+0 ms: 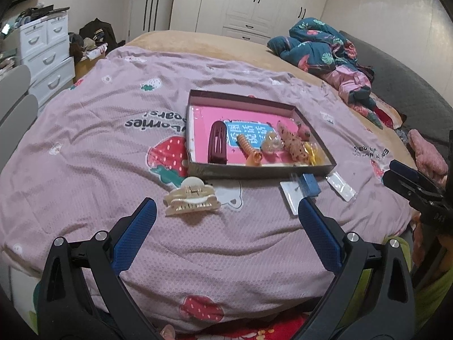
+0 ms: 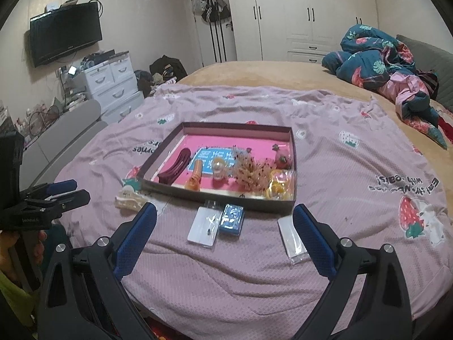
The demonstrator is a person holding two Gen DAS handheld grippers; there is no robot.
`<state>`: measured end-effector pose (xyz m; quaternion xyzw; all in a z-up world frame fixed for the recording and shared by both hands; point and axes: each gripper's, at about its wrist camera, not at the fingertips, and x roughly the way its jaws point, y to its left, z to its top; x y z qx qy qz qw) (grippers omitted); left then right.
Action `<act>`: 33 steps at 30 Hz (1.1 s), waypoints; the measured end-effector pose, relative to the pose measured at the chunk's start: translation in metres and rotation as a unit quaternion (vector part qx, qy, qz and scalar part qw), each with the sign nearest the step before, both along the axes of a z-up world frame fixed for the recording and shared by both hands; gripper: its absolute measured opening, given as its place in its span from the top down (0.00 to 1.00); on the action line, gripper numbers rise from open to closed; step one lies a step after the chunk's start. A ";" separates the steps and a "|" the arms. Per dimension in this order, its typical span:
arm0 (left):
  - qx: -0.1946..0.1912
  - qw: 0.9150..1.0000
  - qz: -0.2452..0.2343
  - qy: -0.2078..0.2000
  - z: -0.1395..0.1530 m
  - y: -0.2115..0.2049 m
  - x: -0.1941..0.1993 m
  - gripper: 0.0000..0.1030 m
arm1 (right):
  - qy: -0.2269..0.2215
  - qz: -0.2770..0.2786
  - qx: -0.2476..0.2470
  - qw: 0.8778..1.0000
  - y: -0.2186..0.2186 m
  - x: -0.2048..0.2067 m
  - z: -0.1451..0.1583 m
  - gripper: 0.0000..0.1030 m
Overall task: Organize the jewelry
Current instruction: 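Withdraw both open tools from the tray toward the remaining items, then grasp the large cream claw clip with the left tool while the right tool grasps the blue packet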
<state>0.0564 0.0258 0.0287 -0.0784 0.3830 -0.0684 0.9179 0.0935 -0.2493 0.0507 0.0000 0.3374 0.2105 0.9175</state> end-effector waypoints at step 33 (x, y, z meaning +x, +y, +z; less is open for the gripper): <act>-0.006 0.996 0.042 0.072 -0.073 0.018 0.054 0.09 | 0.117 -0.004 -0.025 0.993 0.023 0.077 -0.109 0.34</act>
